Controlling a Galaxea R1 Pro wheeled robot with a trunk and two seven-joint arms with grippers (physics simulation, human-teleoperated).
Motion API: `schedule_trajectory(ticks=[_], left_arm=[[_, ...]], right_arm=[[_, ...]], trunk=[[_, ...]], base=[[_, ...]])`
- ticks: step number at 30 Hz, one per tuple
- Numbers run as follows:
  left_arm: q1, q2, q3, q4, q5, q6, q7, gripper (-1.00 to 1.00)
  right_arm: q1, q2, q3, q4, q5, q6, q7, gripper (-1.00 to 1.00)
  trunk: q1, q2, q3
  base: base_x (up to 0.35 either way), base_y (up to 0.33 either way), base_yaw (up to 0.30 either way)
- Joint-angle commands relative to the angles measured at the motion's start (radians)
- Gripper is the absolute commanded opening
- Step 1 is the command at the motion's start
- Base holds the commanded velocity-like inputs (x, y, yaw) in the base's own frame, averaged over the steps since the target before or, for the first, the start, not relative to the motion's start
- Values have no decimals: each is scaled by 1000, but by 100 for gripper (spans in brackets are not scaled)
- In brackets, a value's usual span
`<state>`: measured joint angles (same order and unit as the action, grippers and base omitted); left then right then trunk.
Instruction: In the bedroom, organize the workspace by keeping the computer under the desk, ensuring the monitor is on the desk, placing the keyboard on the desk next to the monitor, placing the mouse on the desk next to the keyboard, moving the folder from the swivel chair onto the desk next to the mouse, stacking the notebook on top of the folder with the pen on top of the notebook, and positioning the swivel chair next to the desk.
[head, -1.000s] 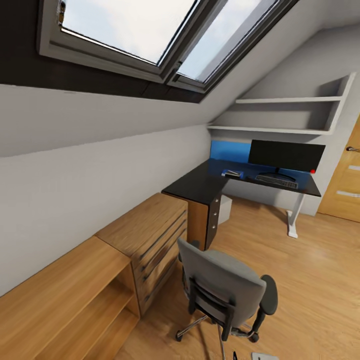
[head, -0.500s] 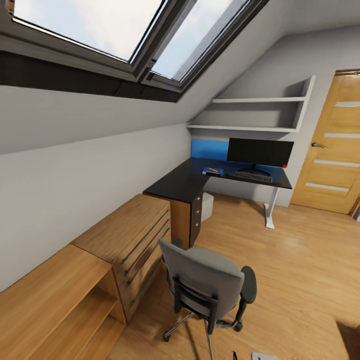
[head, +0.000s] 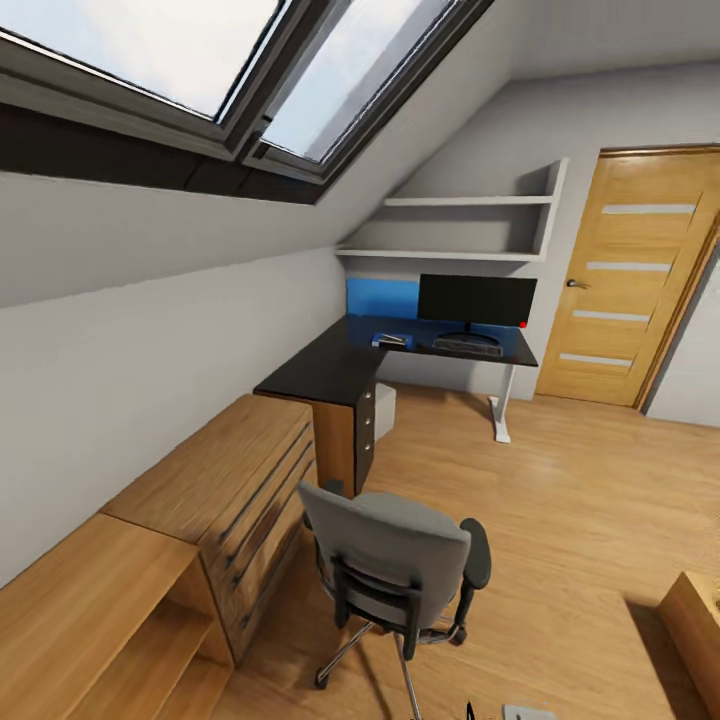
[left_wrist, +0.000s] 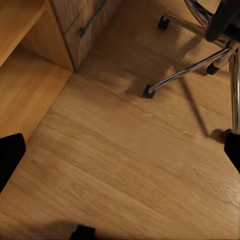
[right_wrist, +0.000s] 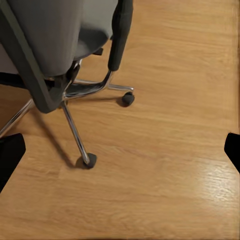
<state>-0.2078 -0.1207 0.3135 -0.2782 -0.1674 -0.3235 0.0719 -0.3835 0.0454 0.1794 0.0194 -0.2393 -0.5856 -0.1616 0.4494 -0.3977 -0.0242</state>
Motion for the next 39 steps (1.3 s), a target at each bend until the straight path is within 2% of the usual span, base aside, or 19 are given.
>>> schedule_trajectory(ticks=[1,10,24,39], left_arm=[[-1,0,4,1,-11,-3,5,100],[-1,0,4,1,-11,-3,5,100],[-1,0,4,1,-11,-3,5,100],[-1,0,4,1,-11,-3,5,100]], right_arm=[[-2,1,9,2,-6,-3,-4,100],[-2,1,9,2,-6,-3,-4,100],[-2,1,9,2,-8,-3,-5,100],[-2,1,9,1,-8,-3,-5,100]], trunk=[[1,-2,-2],[1,-2,-2],[1,-2,-5],[1,-2,-17]], base=[[0,270,-268],[0,224,-268],[0,31,-259],[0,146,-146]])
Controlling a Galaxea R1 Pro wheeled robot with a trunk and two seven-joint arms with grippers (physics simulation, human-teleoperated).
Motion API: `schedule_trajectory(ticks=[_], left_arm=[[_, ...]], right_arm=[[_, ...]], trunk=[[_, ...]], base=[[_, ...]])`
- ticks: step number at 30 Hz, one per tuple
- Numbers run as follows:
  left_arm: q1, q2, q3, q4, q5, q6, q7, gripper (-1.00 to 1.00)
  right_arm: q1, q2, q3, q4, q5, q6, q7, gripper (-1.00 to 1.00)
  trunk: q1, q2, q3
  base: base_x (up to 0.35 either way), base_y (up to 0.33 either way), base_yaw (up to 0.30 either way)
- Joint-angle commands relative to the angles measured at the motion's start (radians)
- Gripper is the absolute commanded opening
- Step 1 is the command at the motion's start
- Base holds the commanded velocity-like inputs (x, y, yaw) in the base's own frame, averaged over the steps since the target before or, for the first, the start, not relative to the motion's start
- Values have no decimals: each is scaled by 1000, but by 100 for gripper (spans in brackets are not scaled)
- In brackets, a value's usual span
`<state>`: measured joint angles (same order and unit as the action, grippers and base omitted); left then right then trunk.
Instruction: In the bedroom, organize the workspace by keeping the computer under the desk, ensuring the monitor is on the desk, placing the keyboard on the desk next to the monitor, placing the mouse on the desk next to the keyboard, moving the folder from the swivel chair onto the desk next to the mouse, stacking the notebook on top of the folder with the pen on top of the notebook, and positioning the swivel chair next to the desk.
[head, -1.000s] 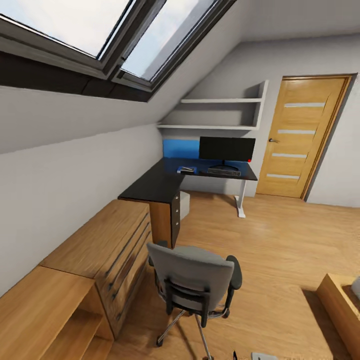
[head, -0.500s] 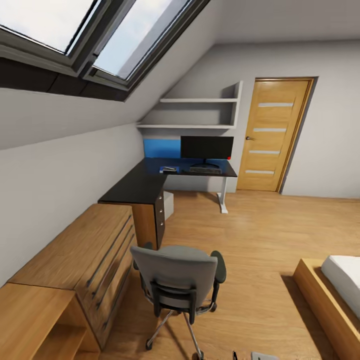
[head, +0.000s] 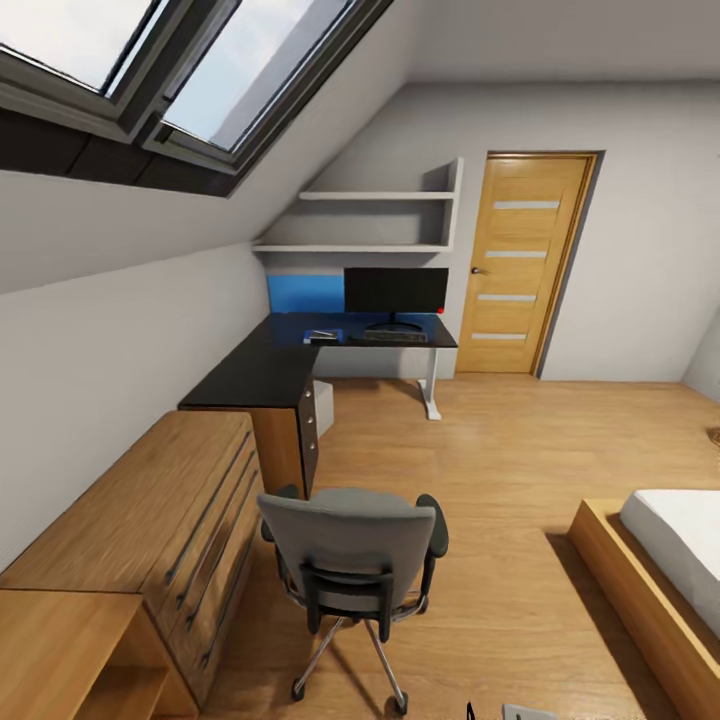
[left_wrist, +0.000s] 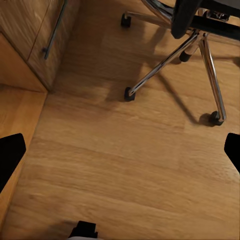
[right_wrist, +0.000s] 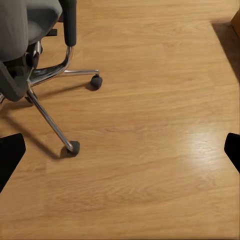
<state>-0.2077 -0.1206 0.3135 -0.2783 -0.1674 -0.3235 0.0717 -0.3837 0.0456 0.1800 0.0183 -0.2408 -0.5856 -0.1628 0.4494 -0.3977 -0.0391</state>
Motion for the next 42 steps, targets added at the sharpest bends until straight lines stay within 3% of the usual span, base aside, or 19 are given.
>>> schedule_trajectory(ticks=[1,30,42], left_arm=[[-1,-1,4,1,-11,-3,5,100],[-1,-1,4,1,-11,-3,5,100],[-1,-1,5,41,-11,-6,4,100]], right_arm=[[-1,0,9,2,-6,-3,-4,100],[-1,0,9,2,-6,-3,-3,100],[-1,0,8,2,-6,-1,-4,100]], trunk=[[1,-2,-3],[1,-2,-3],[1,-2,-3]], base=[[0,41,-28],[0,76,-4],[0,45,0]])
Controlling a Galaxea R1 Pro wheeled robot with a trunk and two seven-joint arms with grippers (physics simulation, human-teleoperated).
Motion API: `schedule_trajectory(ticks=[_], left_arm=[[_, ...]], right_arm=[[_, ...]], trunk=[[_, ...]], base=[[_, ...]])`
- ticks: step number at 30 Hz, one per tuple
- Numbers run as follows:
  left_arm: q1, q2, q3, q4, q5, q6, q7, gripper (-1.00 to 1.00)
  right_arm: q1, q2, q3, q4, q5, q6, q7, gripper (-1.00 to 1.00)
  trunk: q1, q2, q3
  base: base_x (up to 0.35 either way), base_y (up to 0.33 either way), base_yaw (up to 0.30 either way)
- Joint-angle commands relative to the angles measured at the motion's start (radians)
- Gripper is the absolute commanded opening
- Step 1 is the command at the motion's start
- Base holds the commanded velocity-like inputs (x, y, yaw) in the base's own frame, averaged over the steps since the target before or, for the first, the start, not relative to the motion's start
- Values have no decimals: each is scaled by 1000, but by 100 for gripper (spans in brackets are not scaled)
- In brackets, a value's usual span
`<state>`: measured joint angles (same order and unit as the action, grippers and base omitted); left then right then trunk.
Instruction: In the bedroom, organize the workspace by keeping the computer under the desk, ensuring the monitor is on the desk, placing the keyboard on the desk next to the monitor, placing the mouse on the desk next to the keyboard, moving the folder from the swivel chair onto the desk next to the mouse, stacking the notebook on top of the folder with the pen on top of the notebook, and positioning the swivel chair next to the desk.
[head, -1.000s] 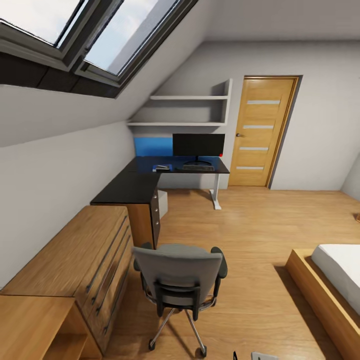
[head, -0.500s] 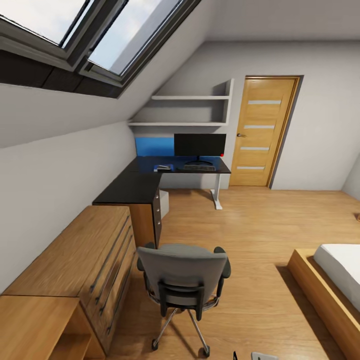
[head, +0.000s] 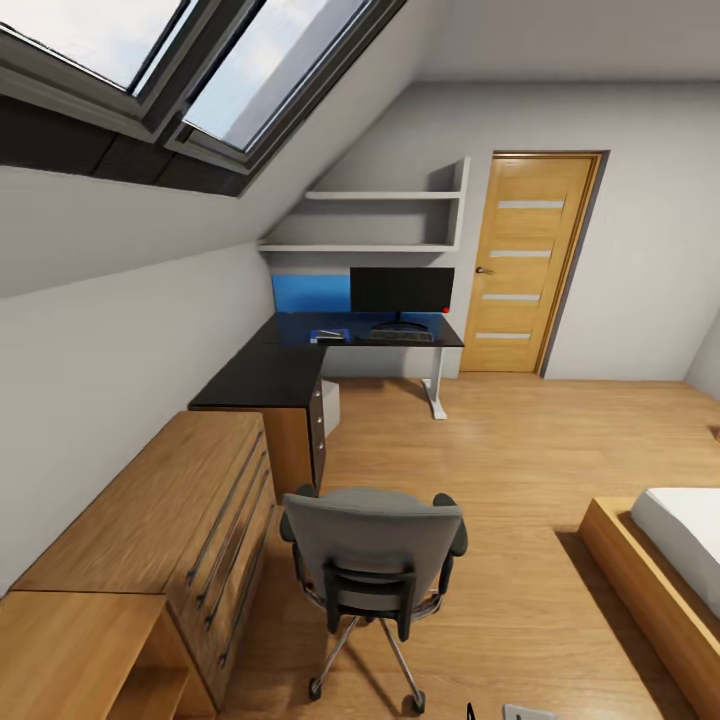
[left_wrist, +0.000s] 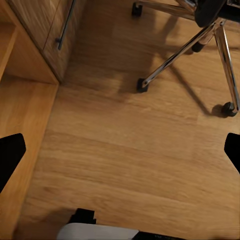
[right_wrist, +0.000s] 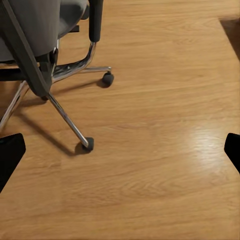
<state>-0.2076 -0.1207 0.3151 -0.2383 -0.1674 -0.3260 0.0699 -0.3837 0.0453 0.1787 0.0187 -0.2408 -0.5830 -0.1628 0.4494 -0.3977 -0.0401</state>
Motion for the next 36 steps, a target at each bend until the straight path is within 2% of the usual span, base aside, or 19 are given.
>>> schedule_trajectory(ticks=[1,12,34,36], left_arm=[[-1,0,4,2,-11,-3,6,100],[-1,0,4,5,-11,-4,5,100],[-1,-6,-1,5,-14,-4,-14,100],[-1,-6,-2,5,-13,-4,-14,100]], right_arm=[[-1,0,9,2,-6,-3,-4,100],[-1,0,8,2,-6,-3,-4,100],[-1,-1,8,2,-8,-3,-4,100],[-1,-1,8,2,-8,-2,-4,100]], trunk=[[1,-2,-2],[1,-2,-2],[1,-2,-2],[8,-16,-9]], base=[[0,41,0],[0,145,0],[0,12,0],[0,0,0]])
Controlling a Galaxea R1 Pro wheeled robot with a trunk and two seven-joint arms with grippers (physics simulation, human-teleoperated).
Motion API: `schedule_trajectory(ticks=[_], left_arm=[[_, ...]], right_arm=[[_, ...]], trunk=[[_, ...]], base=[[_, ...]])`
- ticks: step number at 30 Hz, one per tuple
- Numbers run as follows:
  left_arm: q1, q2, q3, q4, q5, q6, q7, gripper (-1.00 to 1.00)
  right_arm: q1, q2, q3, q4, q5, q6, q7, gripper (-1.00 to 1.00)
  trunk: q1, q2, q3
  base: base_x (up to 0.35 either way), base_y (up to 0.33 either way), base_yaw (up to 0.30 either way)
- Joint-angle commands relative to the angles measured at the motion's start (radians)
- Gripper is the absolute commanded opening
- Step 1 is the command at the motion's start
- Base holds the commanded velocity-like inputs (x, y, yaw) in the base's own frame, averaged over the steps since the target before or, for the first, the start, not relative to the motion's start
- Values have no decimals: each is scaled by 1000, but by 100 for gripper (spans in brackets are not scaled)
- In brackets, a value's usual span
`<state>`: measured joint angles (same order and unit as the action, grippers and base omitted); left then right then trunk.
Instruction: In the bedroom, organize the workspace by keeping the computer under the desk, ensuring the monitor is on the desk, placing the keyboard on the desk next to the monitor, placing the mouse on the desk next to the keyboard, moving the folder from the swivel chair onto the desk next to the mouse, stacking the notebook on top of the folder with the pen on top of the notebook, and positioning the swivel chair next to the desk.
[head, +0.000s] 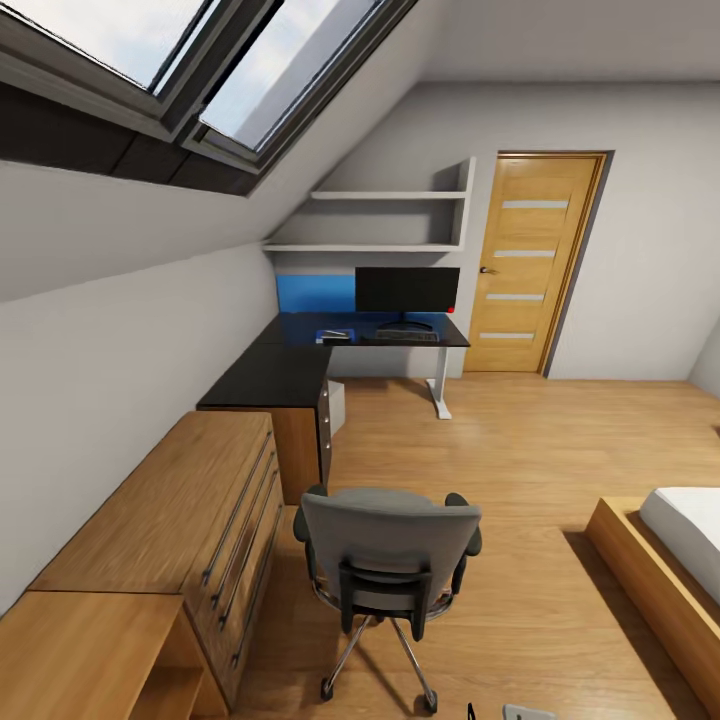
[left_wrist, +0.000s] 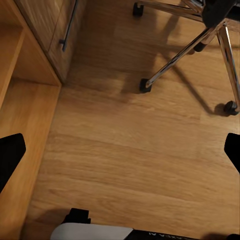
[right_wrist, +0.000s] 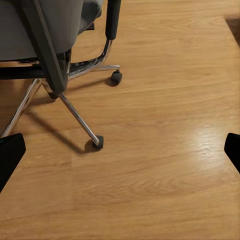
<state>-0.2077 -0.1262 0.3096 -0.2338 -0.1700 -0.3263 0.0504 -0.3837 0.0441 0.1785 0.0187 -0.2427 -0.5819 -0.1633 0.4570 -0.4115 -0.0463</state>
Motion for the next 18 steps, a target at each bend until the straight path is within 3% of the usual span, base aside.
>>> schedule_trajectory(ticks=[1,18], left_arm=[[-1,0,4,1,-10,-3,5,100],[-1,2,4,1,-8,-1,6,100]], right_arm=[[-1,0,8,2,-6,-3,-4,100],[-1,-4,8,2,-6,-3,-2,100]], trunk=[[5,-10,-5],[70,-129,-59]], base=[[0,0,0],[0,0,0]])
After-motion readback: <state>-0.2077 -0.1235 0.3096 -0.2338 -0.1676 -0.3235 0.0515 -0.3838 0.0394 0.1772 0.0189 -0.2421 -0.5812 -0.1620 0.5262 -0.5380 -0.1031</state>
